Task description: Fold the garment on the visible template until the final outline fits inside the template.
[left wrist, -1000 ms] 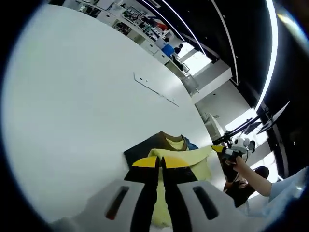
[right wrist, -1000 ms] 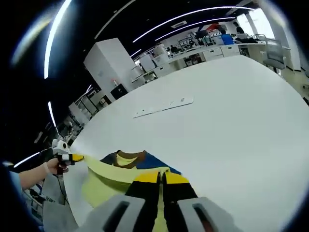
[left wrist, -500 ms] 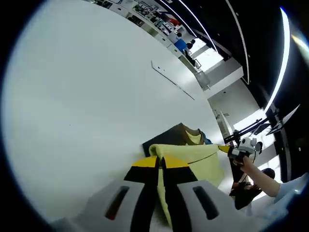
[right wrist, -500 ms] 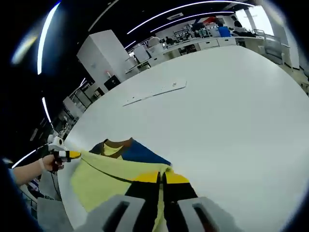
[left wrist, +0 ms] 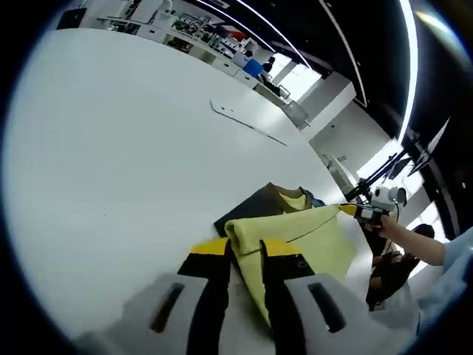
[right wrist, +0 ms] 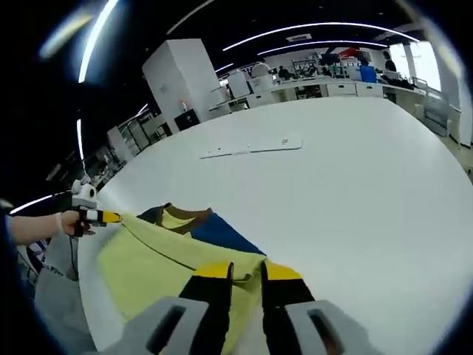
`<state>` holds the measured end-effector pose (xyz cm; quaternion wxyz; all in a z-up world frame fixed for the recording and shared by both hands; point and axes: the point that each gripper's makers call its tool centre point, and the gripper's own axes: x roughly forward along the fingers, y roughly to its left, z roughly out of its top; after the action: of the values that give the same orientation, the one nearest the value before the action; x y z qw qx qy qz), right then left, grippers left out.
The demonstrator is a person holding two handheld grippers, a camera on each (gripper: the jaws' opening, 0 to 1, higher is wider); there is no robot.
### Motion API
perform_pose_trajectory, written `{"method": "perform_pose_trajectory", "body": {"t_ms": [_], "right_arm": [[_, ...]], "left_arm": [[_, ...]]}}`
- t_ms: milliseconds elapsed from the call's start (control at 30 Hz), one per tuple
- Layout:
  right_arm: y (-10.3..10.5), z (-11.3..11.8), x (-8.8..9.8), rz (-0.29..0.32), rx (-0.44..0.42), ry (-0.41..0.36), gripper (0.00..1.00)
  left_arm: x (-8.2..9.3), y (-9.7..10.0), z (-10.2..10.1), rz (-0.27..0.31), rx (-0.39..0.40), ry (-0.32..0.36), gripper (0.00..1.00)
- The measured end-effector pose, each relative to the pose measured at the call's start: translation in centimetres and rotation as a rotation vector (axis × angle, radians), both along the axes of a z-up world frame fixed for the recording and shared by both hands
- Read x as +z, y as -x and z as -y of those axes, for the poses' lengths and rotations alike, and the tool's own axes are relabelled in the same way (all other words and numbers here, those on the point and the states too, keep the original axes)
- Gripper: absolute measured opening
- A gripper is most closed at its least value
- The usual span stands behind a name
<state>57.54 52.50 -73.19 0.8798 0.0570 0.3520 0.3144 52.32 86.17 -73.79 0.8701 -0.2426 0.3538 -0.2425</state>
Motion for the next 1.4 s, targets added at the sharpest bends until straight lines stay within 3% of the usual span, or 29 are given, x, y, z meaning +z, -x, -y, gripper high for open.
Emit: {"method": "perform_pose_trajectory", "body": {"t_ms": [100, 200, 333, 433, 600, 633, 733, 800, 900, 967, 1100, 1267, 1400], "right_arm": [[0.0, 0.1, 0.4, 0.037, 0.02, 0.013, 0.23], [0.0, 0.2, 0.8, 0.095, 0.057, 0.04, 0.39], [0.2, 0.0, 1.2, 0.147, 0.103, 0.07, 0.58], [0.6, 0.0, 1.1, 0.178, 0.158, 0.117, 0.66], [1.0, 0.5, 0.6, 0.22, 0.244, 0.211, 0.72], [1.0, 1.0, 0.5, 0.23, 0.25, 0.26, 0.69], [0.8, 1.3, 0.7, 0.279, 0.286, 0.31, 0.61], [0.7, 1.6, 0.5, 0.293, 0.308, 0.365, 0.6], [0.2, 2.3, 0.6, 0.345, 0.353, 0.445, 0.52], [0.2, 2.0, 0.7, 0.352, 0.357, 0.439, 0.5], [-0.4, 2.1, 0.8, 0.407, 0.408, 0.531, 0.46], [-0.7, 1.6, 0.2, 0.414, 0.447, 0.563, 0.45], [-1.0, 1.4, -0.3, 0.41, 0.46, 0.567, 0.44]], "left_arm": [[0.5, -0.3, -0.4, 0.084, -0.048, -0.086, 0.35], [0.9, -0.2, -0.3, 0.132, -0.091, -0.119, 0.48], [0.5, 0.5, -0.5, 0.149, -0.156, -0.199, 0.62], [0.1, 0.7, -0.9, 0.178, -0.203, -0.3, 0.73], [0.2, 1.0, -0.9, 0.172, -0.24, -0.335, 0.79], [0.2, 1.0, -1.0, 0.18, -0.259, -0.368, 0.79], [0.5, 0.7, -1.4, 0.225, -0.314, -0.478, 0.74], [0.4, 0.6, -1.8, 0.225, -0.335, -0.546, 0.73], [0.5, 0.3, -1.8, 0.261, -0.375, -0.62, 0.66], [0.7, 0.1, -1.6, 0.292, -0.397, -0.653, 0.63], [1.0, -0.2, -1.1, 0.359, -0.485, -0.764, 0.58], [0.8, -0.7, -1.3, 0.418, -0.576, -0.963, 0.54], [1.0, -1.5, -1.7, 0.485, -0.603, -1.089, 0.43]]}}
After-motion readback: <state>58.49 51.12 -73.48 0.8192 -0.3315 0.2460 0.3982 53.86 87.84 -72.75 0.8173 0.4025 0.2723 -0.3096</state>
